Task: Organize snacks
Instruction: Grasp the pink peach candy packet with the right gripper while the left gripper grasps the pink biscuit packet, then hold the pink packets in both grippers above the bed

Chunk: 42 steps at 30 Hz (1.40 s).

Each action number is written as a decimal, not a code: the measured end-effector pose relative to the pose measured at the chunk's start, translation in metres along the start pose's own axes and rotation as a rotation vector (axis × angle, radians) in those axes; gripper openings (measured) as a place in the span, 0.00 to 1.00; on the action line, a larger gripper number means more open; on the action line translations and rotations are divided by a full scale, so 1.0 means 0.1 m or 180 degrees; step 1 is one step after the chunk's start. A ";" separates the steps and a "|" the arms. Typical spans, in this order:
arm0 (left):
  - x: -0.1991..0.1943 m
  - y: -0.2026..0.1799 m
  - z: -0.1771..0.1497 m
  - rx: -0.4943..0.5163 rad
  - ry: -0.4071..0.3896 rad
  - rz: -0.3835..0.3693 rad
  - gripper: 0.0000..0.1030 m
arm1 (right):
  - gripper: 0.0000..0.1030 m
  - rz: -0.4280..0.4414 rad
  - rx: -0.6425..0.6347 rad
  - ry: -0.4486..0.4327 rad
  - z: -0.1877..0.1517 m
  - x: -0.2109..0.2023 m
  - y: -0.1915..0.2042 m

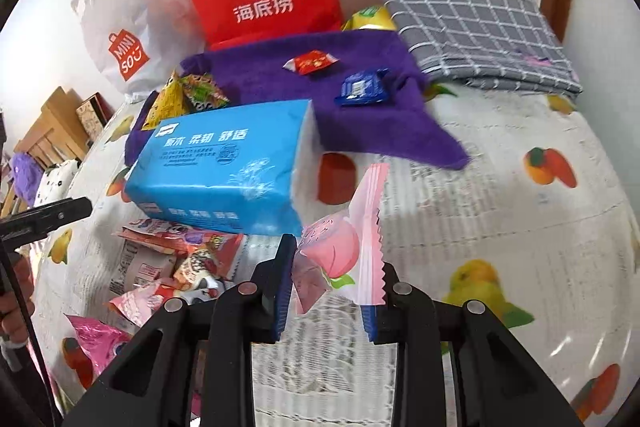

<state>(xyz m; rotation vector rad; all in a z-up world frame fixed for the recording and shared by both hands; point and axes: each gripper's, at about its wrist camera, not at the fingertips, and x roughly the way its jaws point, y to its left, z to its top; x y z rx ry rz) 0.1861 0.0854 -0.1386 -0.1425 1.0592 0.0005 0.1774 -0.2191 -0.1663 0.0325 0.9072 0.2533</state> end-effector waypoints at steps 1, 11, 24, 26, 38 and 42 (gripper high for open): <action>0.06 -0.01 0.03 0.0018 -0.0002 0.0004 0.72 | 0.28 -0.0006 -0.0004 -0.0023 -0.02 -0.01 -0.02; 0.45 -0.16 0.15 0.0242 -0.0075 0.0027 0.71 | 0.28 -0.0088 0.0041 -0.0108 -0.12 0.16 -0.20; 0.51 -0.15 0.06 0.0133 -0.0355 0.0081 0.71 | 0.28 -0.0139 0.0093 -0.0195 -0.16 0.30 -0.30; 0.53 -0.15 0.06 0.0122 -0.0336 0.0093 0.71 | 0.28 -0.0089 0.0117 -0.0177 -0.15 0.31 -0.32; 0.55 -0.18 0.08 0.0204 -0.0285 0.0167 0.73 | 0.28 -0.0082 0.0107 -0.0116 -0.13 0.34 -0.28; 0.55 -0.17 0.09 0.0204 -0.0287 0.0156 0.73 | 0.28 -0.0128 0.0063 -0.0107 -0.13 0.35 -0.25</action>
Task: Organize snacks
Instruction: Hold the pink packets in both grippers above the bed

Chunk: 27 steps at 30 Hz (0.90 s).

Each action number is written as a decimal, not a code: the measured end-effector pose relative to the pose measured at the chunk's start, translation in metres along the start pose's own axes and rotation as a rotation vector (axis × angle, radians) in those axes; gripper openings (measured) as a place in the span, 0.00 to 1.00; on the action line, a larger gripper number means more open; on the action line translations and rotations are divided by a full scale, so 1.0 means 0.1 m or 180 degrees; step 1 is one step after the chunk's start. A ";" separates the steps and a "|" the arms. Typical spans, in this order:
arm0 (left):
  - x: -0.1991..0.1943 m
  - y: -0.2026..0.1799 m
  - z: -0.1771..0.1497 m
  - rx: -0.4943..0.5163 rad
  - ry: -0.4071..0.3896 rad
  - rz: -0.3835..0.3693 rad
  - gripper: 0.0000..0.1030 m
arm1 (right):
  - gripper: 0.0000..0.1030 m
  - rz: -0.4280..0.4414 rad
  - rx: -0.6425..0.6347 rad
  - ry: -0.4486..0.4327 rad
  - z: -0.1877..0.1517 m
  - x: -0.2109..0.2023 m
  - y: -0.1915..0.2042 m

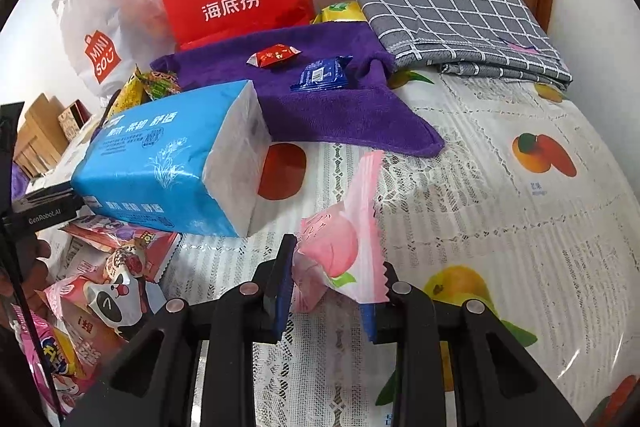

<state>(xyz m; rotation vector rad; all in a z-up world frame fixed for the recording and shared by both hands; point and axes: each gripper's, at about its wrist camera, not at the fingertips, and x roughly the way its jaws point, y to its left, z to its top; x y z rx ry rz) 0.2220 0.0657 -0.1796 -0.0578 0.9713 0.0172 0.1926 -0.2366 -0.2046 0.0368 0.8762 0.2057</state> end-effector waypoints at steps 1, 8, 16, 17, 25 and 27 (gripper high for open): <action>0.00 0.00 0.00 0.0006 -0.0001 0.0008 0.73 | 0.28 -0.0001 0.0004 0.0001 0.00 0.00 0.00; -0.02 -0.01 -0.03 0.0007 -0.0016 0.0040 0.73 | 0.28 0.0016 -0.0009 -0.0006 -0.01 -0.01 -0.01; -0.08 -0.09 -0.03 0.0102 -0.0090 0.0027 0.83 | 0.28 0.0057 0.0009 -0.0004 -0.01 0.00 -0.05; -0.09 -0.11 -0.02 0.0132 -0.0102 0.0077 0.83 | 0.28 0.0059 0.0012 0.0000 0.00 -0.01 -0.05; 0.05 -0.13 0.04 0.0171 0.0083 0.0087 0.85 | 0.28 0.0122 0.0055 -0.0008 -0.01 0.00 -0.09; 0.08 -0.14 0.07 0.0205 0.0091 0.0084 0.86 | 0.28 0.0140 0.0066 -0.0009 0.00 0.00 -0.10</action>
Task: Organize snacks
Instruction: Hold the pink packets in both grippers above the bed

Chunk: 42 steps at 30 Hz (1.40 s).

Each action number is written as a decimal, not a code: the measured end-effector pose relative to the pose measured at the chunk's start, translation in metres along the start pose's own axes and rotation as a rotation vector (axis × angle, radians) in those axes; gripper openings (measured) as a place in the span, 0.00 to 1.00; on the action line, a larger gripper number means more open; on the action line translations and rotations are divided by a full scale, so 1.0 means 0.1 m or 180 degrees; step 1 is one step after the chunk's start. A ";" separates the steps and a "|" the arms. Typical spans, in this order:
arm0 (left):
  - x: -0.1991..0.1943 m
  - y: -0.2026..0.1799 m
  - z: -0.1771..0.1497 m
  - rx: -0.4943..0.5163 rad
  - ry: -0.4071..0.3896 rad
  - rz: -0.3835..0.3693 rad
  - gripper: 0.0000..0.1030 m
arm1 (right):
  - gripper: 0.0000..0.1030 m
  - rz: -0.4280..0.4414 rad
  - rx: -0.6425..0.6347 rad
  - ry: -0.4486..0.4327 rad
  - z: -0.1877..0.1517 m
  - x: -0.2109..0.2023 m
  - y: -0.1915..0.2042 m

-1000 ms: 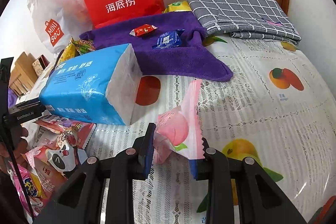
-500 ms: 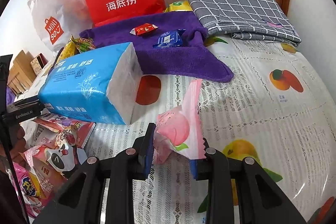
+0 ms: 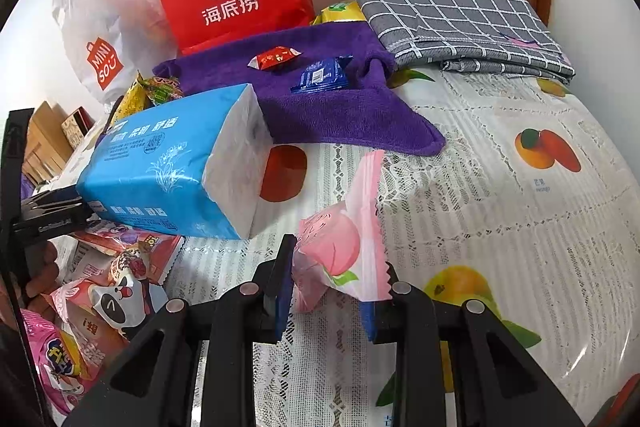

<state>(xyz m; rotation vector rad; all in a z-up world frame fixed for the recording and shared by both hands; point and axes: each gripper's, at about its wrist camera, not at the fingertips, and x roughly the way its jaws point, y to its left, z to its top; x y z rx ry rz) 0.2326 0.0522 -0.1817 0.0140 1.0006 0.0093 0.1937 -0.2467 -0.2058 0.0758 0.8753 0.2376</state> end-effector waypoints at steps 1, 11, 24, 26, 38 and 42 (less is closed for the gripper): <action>0.01 0.00 0.01 0.0006 0.0001 -0.0011 0.86 | 0.28 0.0005 0.0003 0.0000 0.00 0.00 0.00; -0.03 0.02 -0.03 -0.0043 -0.0117 -0.0047 0.64 | 0.28 -0.0094 -0.0083 0.0005 -0.01 0.01 0.06; -0.12 0.10 -0.06 -0.0210 -0.0233 -0.0117 0.56 | 0.28 -0.0066 -0.0065 -0.0003 0.00 0.01 0.04; -0.15 0.11 -0.06 -0.0244 -0.0260 -0.0142 0.56 | 0.28 -0.0066 -0.0064 -0.0003 0.00 0.01 0.03; -0.26 0.12 -0.08 -0.0286 -0.0331 -0.0170 0.56 | 0.26 -0.0089 -0.0056 -0.0013 -0.01 0.00 0.04; -0.27 0.16 -0.07 -0.0333 -0.0346 -0.0177 0.56 | 0.26 -0.0127 -0.0083 -0.0011 -0.01 0.01 0.07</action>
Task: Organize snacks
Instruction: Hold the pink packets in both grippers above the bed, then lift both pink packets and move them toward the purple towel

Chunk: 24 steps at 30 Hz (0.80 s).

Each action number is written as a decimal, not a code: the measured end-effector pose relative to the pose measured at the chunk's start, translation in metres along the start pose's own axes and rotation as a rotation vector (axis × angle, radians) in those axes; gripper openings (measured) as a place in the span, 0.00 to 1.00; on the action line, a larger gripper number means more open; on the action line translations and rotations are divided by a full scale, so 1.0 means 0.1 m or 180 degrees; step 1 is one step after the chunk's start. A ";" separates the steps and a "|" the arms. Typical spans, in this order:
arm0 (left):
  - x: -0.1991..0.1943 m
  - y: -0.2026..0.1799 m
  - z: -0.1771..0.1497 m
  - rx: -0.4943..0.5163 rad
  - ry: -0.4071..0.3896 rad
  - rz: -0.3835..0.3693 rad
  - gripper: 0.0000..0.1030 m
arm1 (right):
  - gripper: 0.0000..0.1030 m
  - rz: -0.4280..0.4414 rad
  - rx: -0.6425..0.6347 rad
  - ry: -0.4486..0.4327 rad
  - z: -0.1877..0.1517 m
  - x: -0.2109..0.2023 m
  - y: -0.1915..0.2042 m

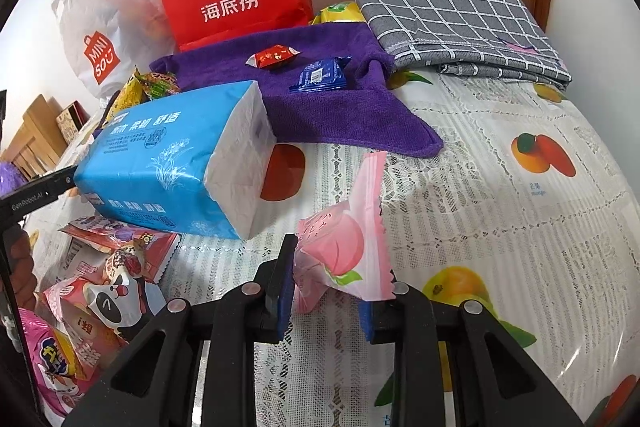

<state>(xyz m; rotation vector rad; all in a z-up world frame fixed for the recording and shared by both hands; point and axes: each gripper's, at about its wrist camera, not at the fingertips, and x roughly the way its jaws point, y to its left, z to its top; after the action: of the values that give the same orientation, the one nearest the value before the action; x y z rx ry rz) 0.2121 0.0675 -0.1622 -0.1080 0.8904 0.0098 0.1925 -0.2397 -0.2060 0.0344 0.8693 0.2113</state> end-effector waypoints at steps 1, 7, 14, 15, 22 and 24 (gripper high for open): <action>0.00 0.01 0.00 -0.0012 -0.0004 -0.0001 0.56 | 0.26 0.0003 0.0005 -0.0003 0.00 0.00 0.00; -0.04 0.01 0.00 -0.0017 -0.0033 -0.0017 0.56 | 0.25 0.0031 0.0079 -0.0030 0.00 -0.02 -0.04; -0.06 0.01 0.01 -0.0031 -0.0050 -0.0044 0.56 | 0.25 -0.0038 0.0145 -0.0082 -0.03 -0.08 -0.08; -0.06 0.02 0.01 -0.0038 -0.0049 -0.0049 0.56 | 0.25 -0.0026 0.0155 -0.0077 -0.05 -0.09 -0.08; -0.07 0.03 0.02 -0.0063 -0.0051 -0.0074 0.56 | 0.25 0.0026 0.0070 -0.0139 -0.11 -0.32 0.07; -0.07 0.03 0.02 -0.0067 -0.0047 -0.0082 0.56 | 0.25 0.0100 0.0084 -0.0156 -0.11 -0.39 0.12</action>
<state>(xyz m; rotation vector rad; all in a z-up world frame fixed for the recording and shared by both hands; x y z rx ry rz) 0.2089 0.0711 -0.1560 -0.1390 0.8744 -0.0039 0.1582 -0.2360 -0.1825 0.0777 0.8232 0.2274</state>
